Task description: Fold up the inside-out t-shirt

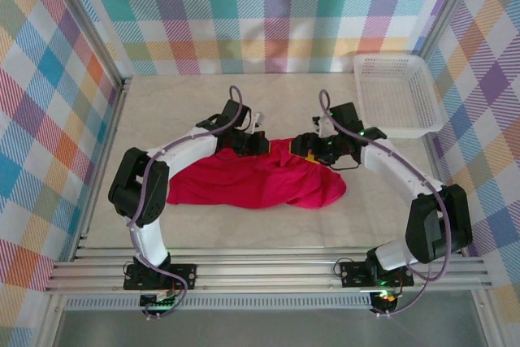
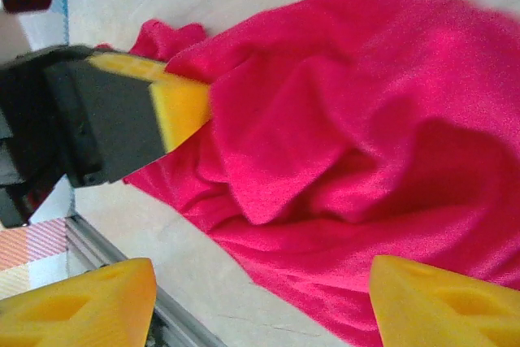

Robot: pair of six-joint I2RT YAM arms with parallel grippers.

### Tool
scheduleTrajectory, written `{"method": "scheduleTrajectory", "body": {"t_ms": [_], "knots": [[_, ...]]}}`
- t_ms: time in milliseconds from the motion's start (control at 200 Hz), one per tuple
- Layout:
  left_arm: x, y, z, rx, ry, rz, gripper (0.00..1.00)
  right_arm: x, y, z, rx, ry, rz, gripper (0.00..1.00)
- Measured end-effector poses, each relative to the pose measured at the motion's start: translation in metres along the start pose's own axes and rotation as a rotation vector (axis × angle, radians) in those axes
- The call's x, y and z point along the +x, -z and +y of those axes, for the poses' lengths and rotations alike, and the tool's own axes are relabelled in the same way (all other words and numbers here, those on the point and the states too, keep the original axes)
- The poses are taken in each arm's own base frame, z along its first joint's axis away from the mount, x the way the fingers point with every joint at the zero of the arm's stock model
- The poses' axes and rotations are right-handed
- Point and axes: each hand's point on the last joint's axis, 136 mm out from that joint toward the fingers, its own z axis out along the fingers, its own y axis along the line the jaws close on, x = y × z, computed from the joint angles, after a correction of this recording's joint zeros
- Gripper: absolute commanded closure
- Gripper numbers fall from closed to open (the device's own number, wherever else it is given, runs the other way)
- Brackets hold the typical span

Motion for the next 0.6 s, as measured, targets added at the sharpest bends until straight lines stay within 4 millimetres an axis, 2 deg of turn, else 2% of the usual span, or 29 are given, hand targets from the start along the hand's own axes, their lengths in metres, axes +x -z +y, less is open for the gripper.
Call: {"method": "scheduleTrajectory", "body": {"t_ms": [130,270,300,395,440,530,600], "knots": [[0.000,0.000,0.000,0.002,0.001,0.001,1.00,0.003,-0.023,0.000,-0.009,-0.001,0.024,0.33],[0.000,0.000,0.000,0.002,0.004,0.001,1.00,0.003,-0.052,-0.010,0.008,-0.029,0.062,0.38],[0.000,0.000,0.000,0.002,0.004,0.001,1.00,0.001,-0.057,-0.011,0.011,-0.034,0.068,0.43],[0.000,0.000,0.000,0.002,0.008,0.001,1.00,-0.006,-0.074,-0.018,0.025,-0.053,0.078,0.87],[0.000,0.000,0.000,0.002,0.008,0.001,1.00,-0.007,-0.079,-0.021,0.036,-0.058,0.083,1.00],[0.001,0.000,0.001,-0.003,0.004,0.003,1.00,-0.008,-0.077,-0.024,0.056,-0.069,0.086,1.00],[0.002,0.000,0.002,-0.010,-0.008,0.005,1.00,-0.011,-0.063,-0.017,0.057,-0.069,0.079,1.00]]}}
